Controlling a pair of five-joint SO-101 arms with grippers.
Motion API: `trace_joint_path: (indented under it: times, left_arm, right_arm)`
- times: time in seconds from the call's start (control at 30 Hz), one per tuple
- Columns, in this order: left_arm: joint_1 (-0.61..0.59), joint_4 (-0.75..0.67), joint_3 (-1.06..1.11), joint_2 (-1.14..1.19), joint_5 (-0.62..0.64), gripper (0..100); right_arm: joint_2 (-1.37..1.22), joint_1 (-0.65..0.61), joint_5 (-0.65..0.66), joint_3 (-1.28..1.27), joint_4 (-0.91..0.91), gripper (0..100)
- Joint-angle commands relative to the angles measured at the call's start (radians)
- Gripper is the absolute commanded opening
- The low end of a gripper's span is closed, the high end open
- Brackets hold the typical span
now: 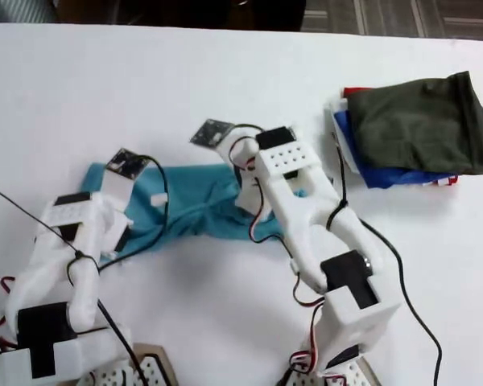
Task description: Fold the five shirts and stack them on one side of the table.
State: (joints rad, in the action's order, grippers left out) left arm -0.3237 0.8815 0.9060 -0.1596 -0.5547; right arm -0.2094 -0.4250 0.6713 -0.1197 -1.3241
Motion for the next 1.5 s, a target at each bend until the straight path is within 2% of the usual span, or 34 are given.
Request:
trace_joint_path:
  times: [0.0,0.17,0.37,0.67,0.87,1.03,1.17,1.47]
  left_arm:
    - [0.014,-0.031,0.001,0.006,0.002,2]
    - [0.014,-0.031,0.001,0.006,0.002,2]
    - [0.014,-0.031,0.001,0.006,0.002,2]
    - [0.014,-0.031,0.001,0.006,0.002,2]
    - [0.014,-0.031,0.001,0.006,0.002,2]
    - [0.014,-0.031,0.001,0.006,0.002,2]
    - [0.014,-0.031,0.001,0.006,0.002,2]
    - [0.014,-0.031,0.001,0.006,0.002,2]
  right_arm:
    - [0.021,0.042,-0.006,0.003,0.139,2.0]
    - [-0.12,0.133,-0.006,0.044,0.306,2.0]
    - [-0.166,0.182,-0.014,0.25,0.26,2.0]
    - [-0.079,0.186,-0.008,0.439,-0.137,2.0]
    - [0.025,0.223,-0.005,0.44,-0.277,2.0]
    - [0.028,0.205,0.052,0.413,-0.389,2.0]
    - [0.025,0.162,0.078,0.311,-0.384,2.0]
    - [0.025,0.053,0.077,0.08,-0.136,2.0]
